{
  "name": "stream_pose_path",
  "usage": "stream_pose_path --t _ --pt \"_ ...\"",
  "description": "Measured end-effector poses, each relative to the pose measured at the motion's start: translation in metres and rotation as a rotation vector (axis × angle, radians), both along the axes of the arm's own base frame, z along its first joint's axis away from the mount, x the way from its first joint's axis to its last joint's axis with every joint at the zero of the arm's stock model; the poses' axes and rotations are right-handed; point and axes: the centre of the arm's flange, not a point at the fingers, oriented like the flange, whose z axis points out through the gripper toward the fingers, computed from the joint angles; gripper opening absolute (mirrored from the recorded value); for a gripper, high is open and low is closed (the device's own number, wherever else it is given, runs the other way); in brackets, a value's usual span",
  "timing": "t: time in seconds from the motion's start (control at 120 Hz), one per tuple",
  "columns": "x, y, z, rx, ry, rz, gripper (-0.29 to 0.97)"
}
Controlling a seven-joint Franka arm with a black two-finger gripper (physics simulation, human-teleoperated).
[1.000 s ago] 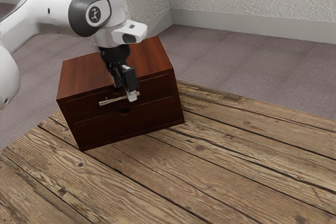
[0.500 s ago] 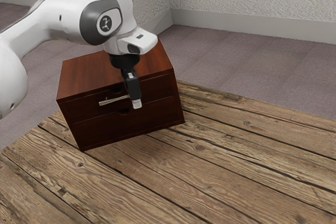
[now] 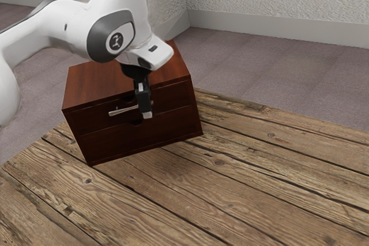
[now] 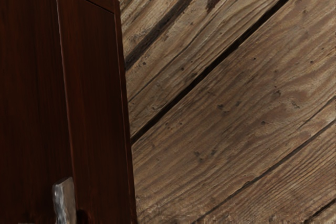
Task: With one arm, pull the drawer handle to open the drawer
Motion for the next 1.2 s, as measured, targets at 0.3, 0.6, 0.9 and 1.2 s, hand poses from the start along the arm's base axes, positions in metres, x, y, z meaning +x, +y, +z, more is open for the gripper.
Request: stream_pose_path --t 0.3,0.6,0.9,1.2 --pt "-0.015 0.007 -0.007 -0.001 -0.043 -0.014 0.68" --pt "-0.018 0.029 -0.026 0.038 -0.067 0.017 0.63" --pt "-0.016 0.024 -0.037 0.069 -0.073 0.002 0.43" --pt "-0.017 0.03 -0.044 0.077 -0.074 0.014 0.38"
